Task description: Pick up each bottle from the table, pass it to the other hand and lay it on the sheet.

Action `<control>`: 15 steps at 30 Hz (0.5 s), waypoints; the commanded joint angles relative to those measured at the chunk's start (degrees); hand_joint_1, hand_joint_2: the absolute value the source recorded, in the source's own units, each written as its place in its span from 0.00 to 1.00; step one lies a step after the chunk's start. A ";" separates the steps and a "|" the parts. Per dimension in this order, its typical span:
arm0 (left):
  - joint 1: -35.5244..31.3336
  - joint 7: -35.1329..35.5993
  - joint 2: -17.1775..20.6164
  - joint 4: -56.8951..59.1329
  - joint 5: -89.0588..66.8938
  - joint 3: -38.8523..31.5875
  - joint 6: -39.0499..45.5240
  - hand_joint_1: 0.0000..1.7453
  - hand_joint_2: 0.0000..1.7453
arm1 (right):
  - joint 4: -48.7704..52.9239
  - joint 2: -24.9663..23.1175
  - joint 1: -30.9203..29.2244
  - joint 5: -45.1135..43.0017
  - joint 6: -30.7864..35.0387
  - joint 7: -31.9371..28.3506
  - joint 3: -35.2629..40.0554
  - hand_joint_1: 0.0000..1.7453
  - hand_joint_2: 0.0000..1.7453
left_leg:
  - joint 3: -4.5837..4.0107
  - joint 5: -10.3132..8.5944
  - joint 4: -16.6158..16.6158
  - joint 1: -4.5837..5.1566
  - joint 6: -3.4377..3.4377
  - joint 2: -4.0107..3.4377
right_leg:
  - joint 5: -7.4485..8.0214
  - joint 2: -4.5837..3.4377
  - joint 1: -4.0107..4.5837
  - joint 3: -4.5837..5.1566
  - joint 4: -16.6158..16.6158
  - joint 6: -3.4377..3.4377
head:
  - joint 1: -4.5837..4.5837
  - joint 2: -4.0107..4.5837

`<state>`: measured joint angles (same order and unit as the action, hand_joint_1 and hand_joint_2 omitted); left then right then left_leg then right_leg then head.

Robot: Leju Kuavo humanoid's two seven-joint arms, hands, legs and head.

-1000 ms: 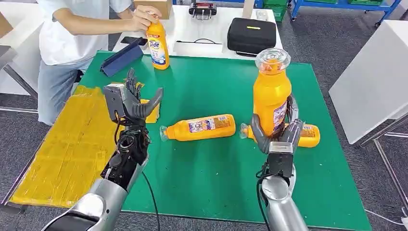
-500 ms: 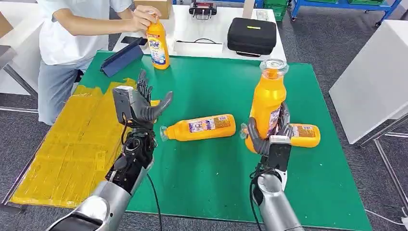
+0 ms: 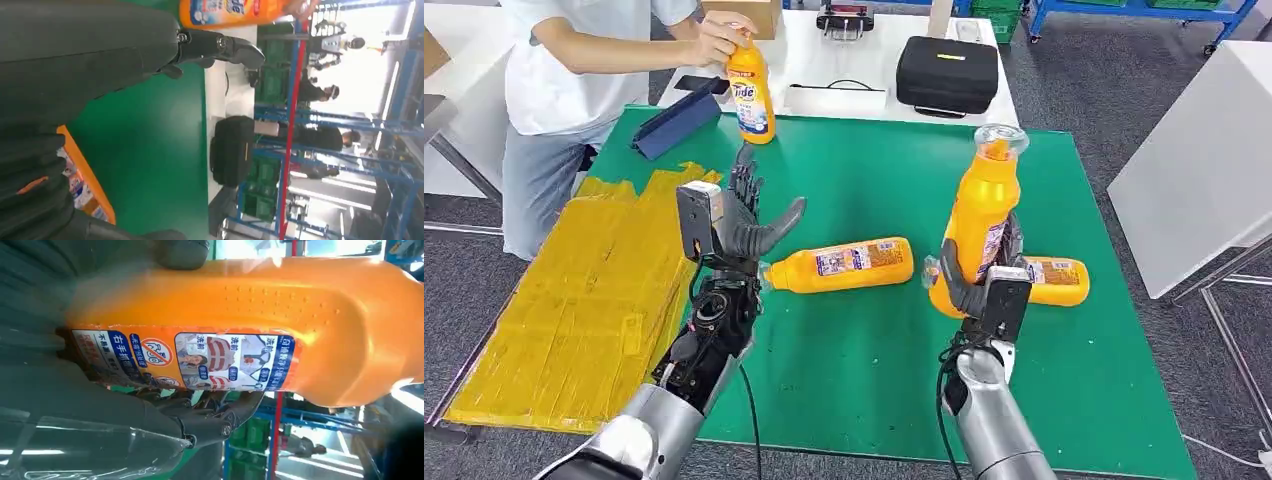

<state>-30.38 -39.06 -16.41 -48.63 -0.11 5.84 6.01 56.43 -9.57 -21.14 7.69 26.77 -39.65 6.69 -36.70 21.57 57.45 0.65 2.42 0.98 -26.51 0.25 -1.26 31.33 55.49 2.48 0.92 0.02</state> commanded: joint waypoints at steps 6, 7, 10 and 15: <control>-0.21 1.63 0.68 -1.75 -0.99 2.18 -1.68 0.00 1.00 | -9.53 -0.07 -5.24 9.75 4.38 -0.35 4.64 1.00 1.00 | 0.11 0.06 0.00 -0.04 -0.12 -0.13 | -0.02 -0.09 0.05 -0.09 -0.04 -0.10 | 0.02 0.00; -0.31 1.64 0.57 -1.54 -1.03 2.06 -2.05 0.00 1.00 | -8.99 -0.10 -4.94 10.42 3.66 -0.35 4.53 1.00 1.00 | 0.07 0.04 -0.01 -0.03 -0.09 -0.08 | -0.02 -0.04 0.03 -0.06 -0.03 -0.07 | 0.02 0.00; -0.68 1.65 0.22 -0.93 -1.54 2.30 -3.60 0.00 1.00 | -8.87 -0.16 -4.75 13.99 2.24 0.49 5.02 1.00 1.00 | 0.20 0.13 0.03 -0.06 -0.17 -0.15 | -0.08 -0.10 0.06 -0.21 -0.04 -0.14 | 0.02 0.00; -0.31 1.61 0.18 -1.43 -2.16 3.34 -4.76 0.00 1.00 | -10.22 -0.27 -5.04 16.54 1.68 1.15 6.28 1.00 1.00 | 0.09 0.06 0.01 -0.04 -0.11 -0.06 | -0.04 -0.03 0.04 -0.10 -0.03 -0.09 | 0.02 0.00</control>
<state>-29.22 -37.77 -16.65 -51.45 -1.81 7.43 2.29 51.36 -9.79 -23.14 22.57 29.27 -39.10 10.99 -36.71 21.56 57.45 0.65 2.42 1.01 -26.51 0.26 -1.26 31.34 55.49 2.48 0.94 0.02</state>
